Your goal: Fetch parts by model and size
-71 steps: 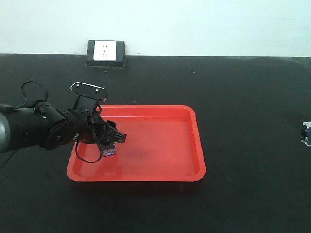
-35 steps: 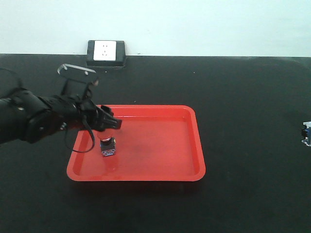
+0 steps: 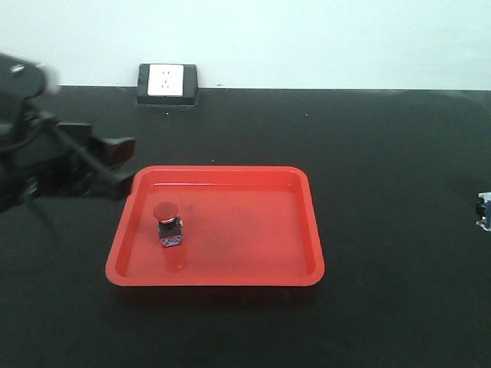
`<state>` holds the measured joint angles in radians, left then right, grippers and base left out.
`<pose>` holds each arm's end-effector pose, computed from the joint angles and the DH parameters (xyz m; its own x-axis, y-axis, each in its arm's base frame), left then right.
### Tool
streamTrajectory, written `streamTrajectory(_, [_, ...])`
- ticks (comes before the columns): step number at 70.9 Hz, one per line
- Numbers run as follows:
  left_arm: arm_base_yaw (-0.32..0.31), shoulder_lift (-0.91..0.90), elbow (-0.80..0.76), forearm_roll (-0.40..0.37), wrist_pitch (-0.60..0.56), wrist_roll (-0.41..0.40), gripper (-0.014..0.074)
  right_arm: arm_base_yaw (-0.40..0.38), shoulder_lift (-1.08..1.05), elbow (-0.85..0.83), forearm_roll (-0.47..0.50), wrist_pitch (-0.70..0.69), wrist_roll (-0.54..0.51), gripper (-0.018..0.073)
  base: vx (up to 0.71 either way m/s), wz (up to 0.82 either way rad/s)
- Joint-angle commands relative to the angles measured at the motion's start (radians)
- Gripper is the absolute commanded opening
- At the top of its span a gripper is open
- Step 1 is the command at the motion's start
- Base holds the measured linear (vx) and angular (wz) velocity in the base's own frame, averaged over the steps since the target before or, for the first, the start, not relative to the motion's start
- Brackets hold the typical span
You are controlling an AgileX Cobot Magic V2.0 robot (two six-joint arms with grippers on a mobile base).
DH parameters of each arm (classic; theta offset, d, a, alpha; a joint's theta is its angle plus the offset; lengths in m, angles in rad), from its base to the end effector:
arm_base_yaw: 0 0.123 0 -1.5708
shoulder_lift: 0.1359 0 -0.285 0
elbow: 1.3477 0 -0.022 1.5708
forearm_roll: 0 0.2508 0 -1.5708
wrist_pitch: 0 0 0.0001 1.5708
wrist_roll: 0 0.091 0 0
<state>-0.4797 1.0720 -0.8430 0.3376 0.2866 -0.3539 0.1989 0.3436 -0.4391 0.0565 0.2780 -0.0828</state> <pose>0.2108 -0.1000 0.3393 -0.3671 0.1583 -0.9166 0.3729 0.9278 0.0109 0.0785 0.0173 0.3130 -0.0868 -0.0465 -0.9951 -0.2152 0.9762 -0.0269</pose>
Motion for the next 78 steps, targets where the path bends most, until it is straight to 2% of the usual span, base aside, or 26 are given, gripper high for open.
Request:
streamTrajectory(1, [-0.014, -0.145, 0.047, 0.007, -0.049, 0.002, 0.0411, -0.004, 0.01, -0.03, -0.003, -0.081, -0.004, -0.001, 0.0, 0.0])
streamTrajectory(28, [-0.019, -0.707, 0.356, 0.007, 0.039, 0.007, 0.0411, -0.004, 0.01, -0.03, -0.003, -0.082, -0.004, -0.001, 0.0, 0.0])
streamTrajectory(43, [-0.019, -0.923, 0.464, 0.007, 0.046, 0.007, 0.0411, -0.004, 0.01, -0.03, -0.003, -0.083, -0.004, -0.001, 0.0, 0.0])
streamTrajectory(78, [-0.019, -0.969, 0.497, 0.008, 0.024, 0.007, 0.0411, -0.004, 0.01, -0.03, 0.001, -0.113, 0.0, -0.001, 0.0, 0.0])
